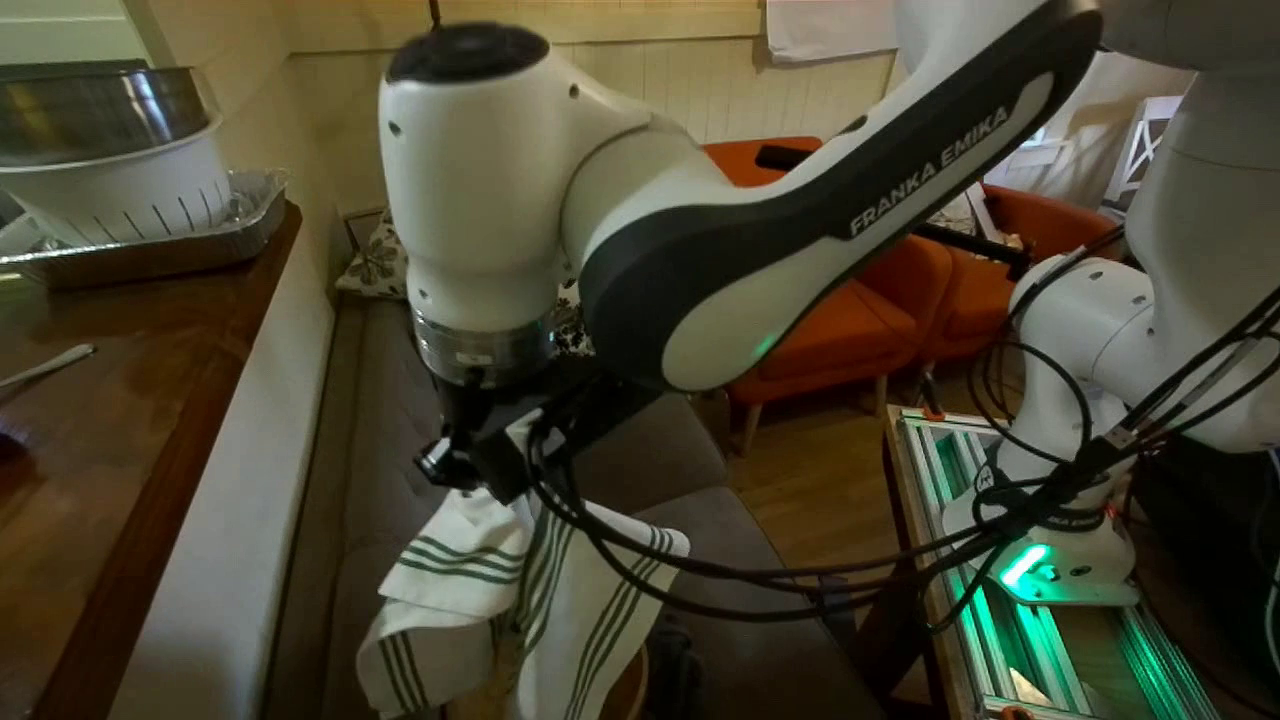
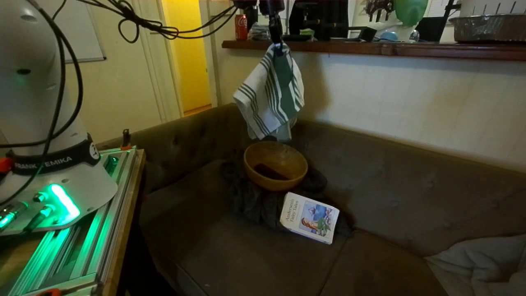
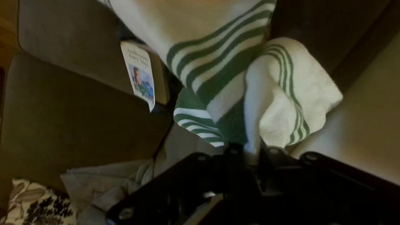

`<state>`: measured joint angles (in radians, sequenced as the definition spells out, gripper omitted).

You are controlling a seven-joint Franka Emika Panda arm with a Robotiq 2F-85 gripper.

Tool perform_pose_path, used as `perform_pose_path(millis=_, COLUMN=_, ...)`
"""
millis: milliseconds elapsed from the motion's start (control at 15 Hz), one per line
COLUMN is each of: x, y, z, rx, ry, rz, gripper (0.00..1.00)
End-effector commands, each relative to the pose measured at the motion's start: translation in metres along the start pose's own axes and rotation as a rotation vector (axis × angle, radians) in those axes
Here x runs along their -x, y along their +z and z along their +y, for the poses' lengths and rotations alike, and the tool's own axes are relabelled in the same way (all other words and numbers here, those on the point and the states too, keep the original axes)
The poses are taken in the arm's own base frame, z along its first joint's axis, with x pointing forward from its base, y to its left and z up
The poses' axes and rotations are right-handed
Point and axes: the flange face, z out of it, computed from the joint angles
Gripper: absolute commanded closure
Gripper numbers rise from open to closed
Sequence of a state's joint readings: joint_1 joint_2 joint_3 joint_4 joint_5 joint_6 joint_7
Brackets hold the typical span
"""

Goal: Place the white towel in the brown bowl on the couch

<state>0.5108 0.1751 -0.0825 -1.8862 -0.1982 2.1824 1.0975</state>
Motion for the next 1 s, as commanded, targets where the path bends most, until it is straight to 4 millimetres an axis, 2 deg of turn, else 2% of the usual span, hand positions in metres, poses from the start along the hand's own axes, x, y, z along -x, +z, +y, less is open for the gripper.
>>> perform_pose_path(millis=0, x=0.019, y=0.085, z=0.042, rx=0.019, ry=-0.023, rz=-0.199, gripper=0.97)
perform_pose_path(millis=133, x=0.022, y=0.137, z=0.069, rx=0.080, ry=-0.012, rz=-0.324, gripper=0.97)
perform_pose_path(millis=200, x=0.018, y=0.153, z=0.081, rx=0.101, ry=0.007, rz=-0.384, gripper=0.97)
perform_pose_path(millis=267, x=0.015, y=0.177, z=0.087, rx=0.100, ry=0.054, rz=-0.416, gripper=0.97)
perform_pose_path(millis=467, x=-0.005, y=0.207, z=0.084, rx=0.039, ry=0.186, rz=-0.464, gripper=0.97)
perform_pose_path(millis=667, x=-0.016, y=0.206, z=0.042, rx=-0.064, ry=0.304, rz=-0.435, gripper=0.97)
perform_pose_path(millis=867, x=-0.025, y=0.182, z=-0.012, rx=-0.143, ry=0.324, rz=-0.352, gripper=0.97)
perform_pose_path(millis=933, x=-0.026, y=0.182, z=-0.022, rx=-0.128, ry=0.326, rz=-0.328, gripper=0.97)
